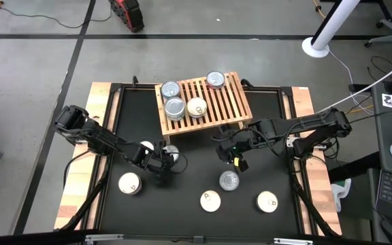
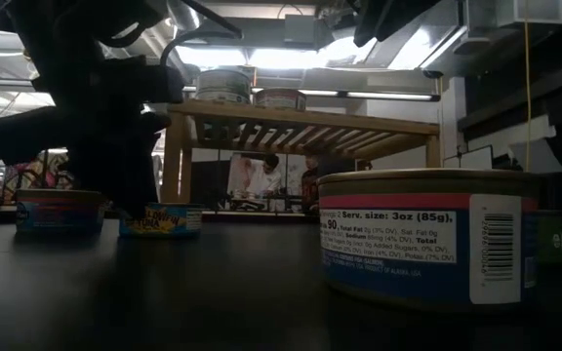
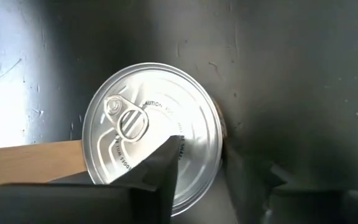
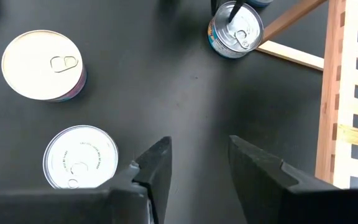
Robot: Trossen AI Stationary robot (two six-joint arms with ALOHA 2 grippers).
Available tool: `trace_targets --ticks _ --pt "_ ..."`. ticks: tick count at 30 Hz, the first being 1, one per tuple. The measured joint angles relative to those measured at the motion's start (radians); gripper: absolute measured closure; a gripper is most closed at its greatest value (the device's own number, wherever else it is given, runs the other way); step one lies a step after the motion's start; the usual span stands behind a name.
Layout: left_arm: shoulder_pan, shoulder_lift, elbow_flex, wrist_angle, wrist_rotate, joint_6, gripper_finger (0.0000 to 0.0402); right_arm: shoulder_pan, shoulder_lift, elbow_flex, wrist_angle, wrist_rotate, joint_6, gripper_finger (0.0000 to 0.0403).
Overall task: Stack canned seafood by type on shelf
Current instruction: Put the yellow tuna can on the shelf
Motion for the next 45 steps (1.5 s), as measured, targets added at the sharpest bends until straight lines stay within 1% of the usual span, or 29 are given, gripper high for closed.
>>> trace_targets --ticks 11,13,23,31,38,42,45 --pt "0.0 0.0 0.0 0.028 0.004 0.003 0.0388 0.0 0.0 0.0 0.0 0.0 0.0 0.0249" --pt "0.0 -0.002 0.0 0.031 0.004 -0.003 0.0397 0.0 0.0 0.0 0.0 0.0 0.0 0.0249" --pt "0.0 -0.011 0.008 0.031 0.013 -0.043 0.04 0.0 0.0 0.0 -0.001 0.0 0.0 0.0249" --pt "0.001 -0.011 0.073 0.029 0.049 -0.058 0.0401 0.0 0.0 0.0 -0.001 0.0 0.0 0.0249" --pt "0.0 -0.011 0.138 0.03 0.05 -0.059 0.0401 0.0 0.0 0.0 -0.002 0.0 0.0 0.0249" --pt "0.0 -0.011 0.176 0.001 0.051 -0.06 0.0401 0.0 0.0 0.0 -0.003 0.0 0.0 0.0249" --pt "0.0 -0.011 0.209 -0.018 0.07 -0.06 0.0401 0.0 0.0 0.0 -0.005 0.0 0.0 0.0249"
